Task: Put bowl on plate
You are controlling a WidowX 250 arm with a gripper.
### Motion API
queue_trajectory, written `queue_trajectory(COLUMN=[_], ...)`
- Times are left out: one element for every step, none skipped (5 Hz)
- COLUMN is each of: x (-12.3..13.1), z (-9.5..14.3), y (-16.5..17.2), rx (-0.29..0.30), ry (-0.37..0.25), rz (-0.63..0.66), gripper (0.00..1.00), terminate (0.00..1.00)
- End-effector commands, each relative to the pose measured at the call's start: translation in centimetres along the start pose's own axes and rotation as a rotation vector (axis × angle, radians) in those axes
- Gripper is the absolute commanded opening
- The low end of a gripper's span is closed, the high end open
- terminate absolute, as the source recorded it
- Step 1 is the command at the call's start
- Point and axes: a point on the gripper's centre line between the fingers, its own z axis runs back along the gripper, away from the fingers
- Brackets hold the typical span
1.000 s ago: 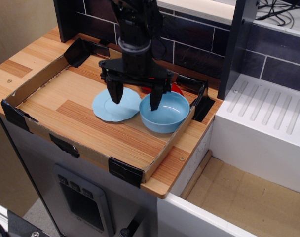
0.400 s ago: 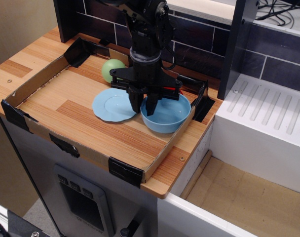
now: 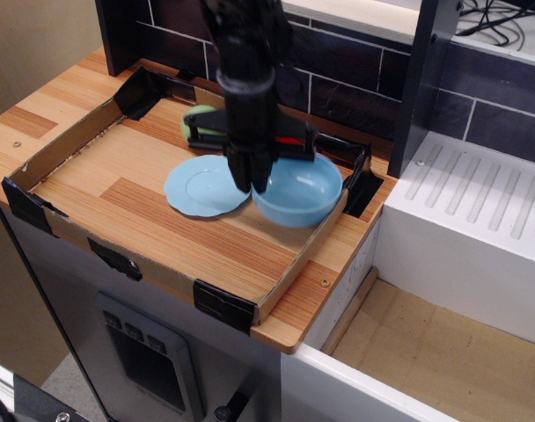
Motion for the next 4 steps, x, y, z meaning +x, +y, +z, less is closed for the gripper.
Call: queue_trajectory(x=[0.6, 0.9, 1.3, 1.4], z=[1.6, 1.1, 1.3, 0.9], y=[2.9, 5.0, 6.5, 7.2], rx=[0.011, 0.032, 0.022, 0.039], ry=[-0.042, -0.045, -0.052, -0.069], rz=[0.046, 0.062, 0.075, 0.066], gripper=[0.00, 0.00, 0.00, 0.00], terminate=[0.00, 0.00, 0.00, 0.00])
